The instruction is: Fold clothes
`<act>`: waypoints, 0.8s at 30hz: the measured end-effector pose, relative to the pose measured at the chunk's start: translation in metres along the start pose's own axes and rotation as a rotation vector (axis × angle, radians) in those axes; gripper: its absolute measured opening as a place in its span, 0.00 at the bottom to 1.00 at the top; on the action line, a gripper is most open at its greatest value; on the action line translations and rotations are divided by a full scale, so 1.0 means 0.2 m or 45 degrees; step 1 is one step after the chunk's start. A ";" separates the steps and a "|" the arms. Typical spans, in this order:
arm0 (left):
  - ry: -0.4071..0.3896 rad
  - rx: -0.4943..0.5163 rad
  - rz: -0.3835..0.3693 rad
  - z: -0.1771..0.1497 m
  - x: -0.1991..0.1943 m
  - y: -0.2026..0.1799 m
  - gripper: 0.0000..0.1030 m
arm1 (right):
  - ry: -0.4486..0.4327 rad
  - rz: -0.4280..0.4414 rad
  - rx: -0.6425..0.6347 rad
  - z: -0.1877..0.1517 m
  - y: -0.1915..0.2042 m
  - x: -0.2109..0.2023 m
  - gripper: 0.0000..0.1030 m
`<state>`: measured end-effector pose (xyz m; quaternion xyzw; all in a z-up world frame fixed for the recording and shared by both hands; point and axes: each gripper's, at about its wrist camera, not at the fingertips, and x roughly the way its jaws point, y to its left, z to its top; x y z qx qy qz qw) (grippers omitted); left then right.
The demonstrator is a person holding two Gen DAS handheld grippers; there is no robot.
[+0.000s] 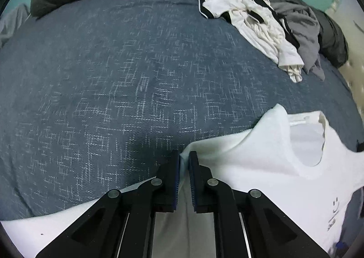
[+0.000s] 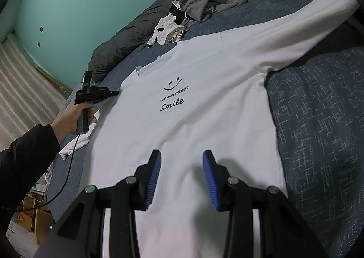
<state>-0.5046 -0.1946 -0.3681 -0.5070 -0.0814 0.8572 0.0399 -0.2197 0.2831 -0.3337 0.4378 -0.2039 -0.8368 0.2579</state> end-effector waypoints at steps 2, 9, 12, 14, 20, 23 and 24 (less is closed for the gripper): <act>-0.030 0.004 0.021 0.00 -0.05 0.01 0.20 | -0.001 0.003 0.008 0.00 0.00 0.00 0.37; -0.091 0.028 0.032 -0.09 -0.34 0.06 0.27 | -0.009 0.008 0.032 0.00 -0.01 0.00 0.37; -0.084 0.023 -0.030 -0.21 -0.50 0.06 0.31 | -0.017 0.016 0.068 0.01 -0.03 -0.01 0.37; -0.064 0.038 -0.059 -0.32 -0.60 0.05 0.32 | -0.026 0.013 0.083 0.01 -0.04 -0.03 0.37; 0.009 0.054 -0.122 -0.75 -0.86 0.01 0.32 | -0.050 -0.036 0.159 0.02 -0.09 -0.16 0.37; 0.066 0.034 -0.139 -0.96 -0.96 0.04 0.32 | -0.053 -0.059 0.204 0.03 -0.12 -0.25 0.37; 0.089 0.032 -0.140 -1.04 -0.99 0.05 0.32 | -0.054 -0.066 0.219 0.03 -0.13 -0.28 0.37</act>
